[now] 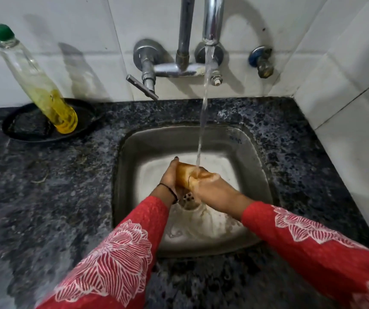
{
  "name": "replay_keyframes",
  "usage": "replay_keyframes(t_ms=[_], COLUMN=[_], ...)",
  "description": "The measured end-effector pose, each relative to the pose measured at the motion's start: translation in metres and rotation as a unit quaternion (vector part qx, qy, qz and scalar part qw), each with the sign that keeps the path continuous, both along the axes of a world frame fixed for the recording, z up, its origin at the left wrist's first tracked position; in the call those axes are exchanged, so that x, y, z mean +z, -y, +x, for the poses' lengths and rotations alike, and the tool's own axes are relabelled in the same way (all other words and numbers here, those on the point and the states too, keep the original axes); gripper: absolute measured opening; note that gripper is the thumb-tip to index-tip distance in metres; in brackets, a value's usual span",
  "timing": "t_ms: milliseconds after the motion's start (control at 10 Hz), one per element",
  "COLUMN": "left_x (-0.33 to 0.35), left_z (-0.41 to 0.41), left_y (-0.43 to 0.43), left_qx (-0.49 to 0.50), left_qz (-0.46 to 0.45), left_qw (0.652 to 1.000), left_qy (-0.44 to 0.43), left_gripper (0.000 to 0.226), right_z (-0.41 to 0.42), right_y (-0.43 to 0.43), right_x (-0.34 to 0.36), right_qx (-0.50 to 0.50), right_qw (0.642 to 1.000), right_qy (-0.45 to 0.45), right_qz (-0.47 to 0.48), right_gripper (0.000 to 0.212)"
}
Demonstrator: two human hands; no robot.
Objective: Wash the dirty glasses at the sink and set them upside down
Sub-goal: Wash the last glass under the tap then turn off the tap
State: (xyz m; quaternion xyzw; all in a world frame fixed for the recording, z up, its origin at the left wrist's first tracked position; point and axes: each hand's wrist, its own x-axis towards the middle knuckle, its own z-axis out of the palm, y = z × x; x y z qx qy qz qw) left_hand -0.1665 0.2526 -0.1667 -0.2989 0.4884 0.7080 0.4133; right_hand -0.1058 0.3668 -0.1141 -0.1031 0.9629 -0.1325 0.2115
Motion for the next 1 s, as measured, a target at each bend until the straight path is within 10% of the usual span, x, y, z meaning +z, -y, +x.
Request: replay_keyframes(t_ms=[100,200,300,400,500,600,700,800,900,1000], left_x=[-0.007,-0.013,-0.008,-0.012,-0.009,-0.012,-0.016,-0.013,-0.002,0.000], left_z=[0.004,0.004,-0.011,-0.022,-0.021,-0.016,-0.010,-0.012,-0.013,-0.011], left_y=[-0.004,-0.007,0.001,0.006,0.006,0.004,-0.002,-0.003,0.002,0.007], left_qx=[0.068,0.138,0.063,0.008,0.020,0.065,0.101,0.097,0.003,-0.021], left_qz=[0.056,0.065,-0.019,-0.058,-0.024,0.055,0.068,0.064,0.033,0.039], left_qw=[0.995,0.986,0.995,0.998,0.999,0.995,0.990,0.992,0.999,0.999], left_qy=[-0.048,-0.066,-0.077,-0.030,-0.022,-0.045,-0.068,-0.056,-0.011,0.016], left_gripper=[0.058,0.048,0.046,0.058,0.077,0.070,0.057,0.063,0.063,0.065], right_z=[-0.006,-0.016,-0.008,-0.002,-0.016,-0.019,-0.030,-0.025,-0.006,-0.001], right_y=[0.029,0.065,0.068,0.032,0.008,0.029,0.048,0.063,0.038,-0.006], right_x=[0.000,0.004,-0.018,-0.029,-0.029,-0.022,-0.001,-0.002,-0.034,-0.051], right_qx=[-0.283,-0.546,-0.437,-0.111,-0.010,-0.102,-0.513,-0.541,-0.138,0.131], right_qw=[0.902,0.558,0.742,0.949,0.989,0.965,0.653,0.620,0.952,0.985], right_qy=[-0.035,0.080,-0.007,-0.013,-0.051,-0.087,0.062,0.035,-0.069,-0.109], right_qz=[-0.326,-0.620,-0.509,-0.293,-0.142,-0.227,-0.553,-0.567,-0.264,-0.002], right_gripper=[0.030,0.018,0.025,0.025,0.026,0.026,0.022,0.021,0.024,0.027])
